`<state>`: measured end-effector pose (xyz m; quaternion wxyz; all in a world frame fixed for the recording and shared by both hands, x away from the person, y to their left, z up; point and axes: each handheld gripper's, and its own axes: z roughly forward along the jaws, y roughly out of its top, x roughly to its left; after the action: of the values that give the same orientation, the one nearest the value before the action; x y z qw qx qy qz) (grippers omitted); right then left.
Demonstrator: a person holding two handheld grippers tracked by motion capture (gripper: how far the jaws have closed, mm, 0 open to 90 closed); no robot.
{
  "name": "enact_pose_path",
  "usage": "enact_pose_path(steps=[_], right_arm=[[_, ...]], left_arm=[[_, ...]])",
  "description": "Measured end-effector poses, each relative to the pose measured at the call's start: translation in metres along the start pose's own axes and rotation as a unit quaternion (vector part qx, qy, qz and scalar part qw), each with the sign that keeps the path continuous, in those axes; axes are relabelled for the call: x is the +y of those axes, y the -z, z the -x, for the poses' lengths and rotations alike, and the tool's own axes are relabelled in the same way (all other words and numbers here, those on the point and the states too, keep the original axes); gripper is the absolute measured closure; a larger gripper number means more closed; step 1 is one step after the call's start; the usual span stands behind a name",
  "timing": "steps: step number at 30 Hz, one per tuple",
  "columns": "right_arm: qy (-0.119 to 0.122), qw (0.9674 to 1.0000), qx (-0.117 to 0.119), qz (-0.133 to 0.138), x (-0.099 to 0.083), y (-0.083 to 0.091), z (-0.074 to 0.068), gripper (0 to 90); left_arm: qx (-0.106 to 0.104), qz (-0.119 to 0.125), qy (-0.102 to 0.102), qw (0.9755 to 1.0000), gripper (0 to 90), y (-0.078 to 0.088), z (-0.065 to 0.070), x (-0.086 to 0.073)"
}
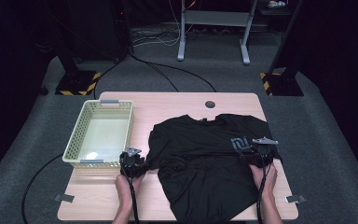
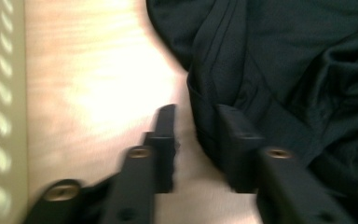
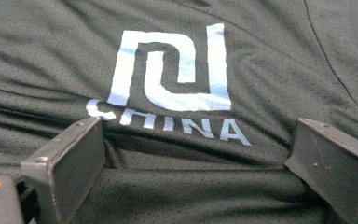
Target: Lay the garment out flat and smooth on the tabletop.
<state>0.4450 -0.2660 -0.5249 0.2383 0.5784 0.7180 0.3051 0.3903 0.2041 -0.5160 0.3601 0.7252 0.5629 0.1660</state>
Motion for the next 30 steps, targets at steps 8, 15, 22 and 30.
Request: enact_pose_path(steps=[8,15,22,30], right_arm=[[0.000,1.0000,0.000,0.000,0.000,0.000,0.000,3.4],[-0.001,1.0000,-0.001,0.001,0.000,0.000,0.000,3.5],[0.000,1.0000,0.000,0.000,0.000,0.000,0.000,3.6],[-0.001,1.0000,-0.001,0.001,0.000,0.000,0.000,3.6]], left_arm=[[-0.012,0.009,-0.036,0.9992,34.3,0.002,0.022,0.042],[0.010,-0.054,-0.079,0.9954,41.2,-0.049,0.028,0.079],[0.023,-0.076,-0.093,0.9925,59.8,-0.074,0.026,0.083],[0.078,-0.042,-0.089,0.9921,81.0,-0.056,0.013,0.082]])
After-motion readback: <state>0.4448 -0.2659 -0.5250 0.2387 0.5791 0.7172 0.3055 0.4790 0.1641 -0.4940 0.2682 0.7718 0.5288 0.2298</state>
